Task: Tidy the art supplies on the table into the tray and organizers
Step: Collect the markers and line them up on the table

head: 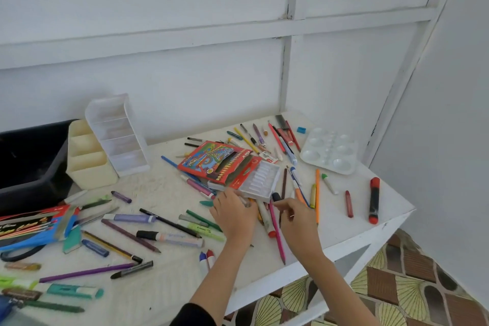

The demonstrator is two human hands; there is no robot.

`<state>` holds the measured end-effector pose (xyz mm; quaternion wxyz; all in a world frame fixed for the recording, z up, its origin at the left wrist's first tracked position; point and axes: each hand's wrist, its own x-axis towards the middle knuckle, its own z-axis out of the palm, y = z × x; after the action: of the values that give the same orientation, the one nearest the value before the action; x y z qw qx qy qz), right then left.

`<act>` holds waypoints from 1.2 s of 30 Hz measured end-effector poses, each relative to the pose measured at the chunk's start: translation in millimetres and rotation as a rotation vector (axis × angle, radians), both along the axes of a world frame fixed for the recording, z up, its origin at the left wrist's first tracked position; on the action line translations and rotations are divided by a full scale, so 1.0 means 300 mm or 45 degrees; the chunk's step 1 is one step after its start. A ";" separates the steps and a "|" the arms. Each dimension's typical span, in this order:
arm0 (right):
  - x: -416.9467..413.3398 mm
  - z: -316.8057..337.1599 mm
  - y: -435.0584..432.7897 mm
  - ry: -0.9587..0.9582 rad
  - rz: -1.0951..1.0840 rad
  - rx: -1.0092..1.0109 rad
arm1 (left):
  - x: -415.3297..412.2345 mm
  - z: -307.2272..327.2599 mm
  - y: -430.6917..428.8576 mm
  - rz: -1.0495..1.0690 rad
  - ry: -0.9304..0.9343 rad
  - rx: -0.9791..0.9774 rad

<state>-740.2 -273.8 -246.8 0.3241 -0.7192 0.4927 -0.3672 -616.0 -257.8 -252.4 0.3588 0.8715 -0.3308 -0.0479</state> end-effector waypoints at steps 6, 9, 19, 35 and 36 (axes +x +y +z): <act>-0.024 -0.006 -0.032 0.099 -0.146 -0.096 | 0.005 0.001 -0.011 0.090 -0.019 -0.019; -0.015 -0.007 -0.057 0.270 -0.141 -0.079 | 0.005 0.006 0.007 0.120 -0.014 -0.098; 0.060 0.027 -0.072 0.415 -0.244 0.144 | -0.028 0.061 0.134 0.053 0.285 -0.622; 0.192 0.086 0.246 -0.400 0.420 0.717 | 0.100 0.083 0.535 0.099 0.432 -0.788; 0.200 0.080 0.265 -0.385 0.439 0.701 | 0.107 0.075 0.559 0.111 0.430 -0.791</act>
<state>-680.2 -194.5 -222.9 0.6321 -0.6150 0.3911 -0.2631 -583.8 -90.0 -230.1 0.6580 0.7139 -0.2281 -0.0732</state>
